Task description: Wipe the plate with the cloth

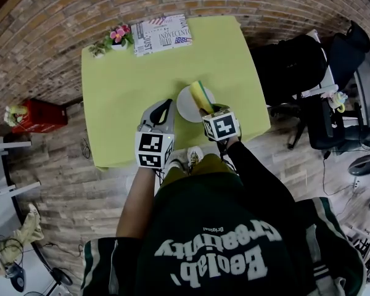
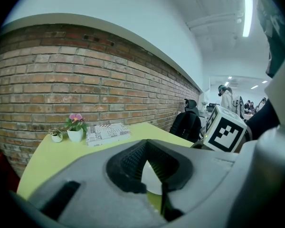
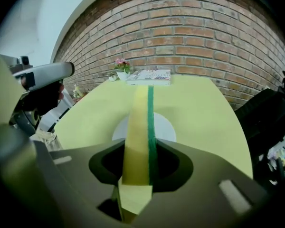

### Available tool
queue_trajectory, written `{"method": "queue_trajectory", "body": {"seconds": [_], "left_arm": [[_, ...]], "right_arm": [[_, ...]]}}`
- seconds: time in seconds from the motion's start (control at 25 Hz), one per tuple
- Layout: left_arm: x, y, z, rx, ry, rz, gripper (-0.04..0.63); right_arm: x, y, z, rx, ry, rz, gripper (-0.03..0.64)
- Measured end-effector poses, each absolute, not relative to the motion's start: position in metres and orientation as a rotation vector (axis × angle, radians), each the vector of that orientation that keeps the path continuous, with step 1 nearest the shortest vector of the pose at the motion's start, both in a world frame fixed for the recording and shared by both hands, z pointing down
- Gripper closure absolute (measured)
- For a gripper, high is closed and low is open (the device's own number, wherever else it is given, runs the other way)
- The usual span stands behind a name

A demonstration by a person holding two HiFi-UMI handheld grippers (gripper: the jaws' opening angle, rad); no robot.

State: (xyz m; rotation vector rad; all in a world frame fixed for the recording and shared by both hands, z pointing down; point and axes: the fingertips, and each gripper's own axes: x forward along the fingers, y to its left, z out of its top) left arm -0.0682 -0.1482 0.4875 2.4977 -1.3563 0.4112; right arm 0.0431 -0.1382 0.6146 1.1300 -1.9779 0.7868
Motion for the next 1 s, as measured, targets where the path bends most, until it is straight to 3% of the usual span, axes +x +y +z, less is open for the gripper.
{"method": "queue_trajectory", "body": {"seconds": [0.36,1.0], "left_arm": [[-0.089,-0.142,0.488,2.457,-1.412,0.414,0.592],[-0.090,-0.149,0.486,2.461,-1.414,0.416,0.592]], "right_arm": [[-0.024,-0.110,0.629,0.898,-2.014,0.822,0.477],[0.008,-0.131,0.637,0.988,-1.926,0.798,0.477]]}}
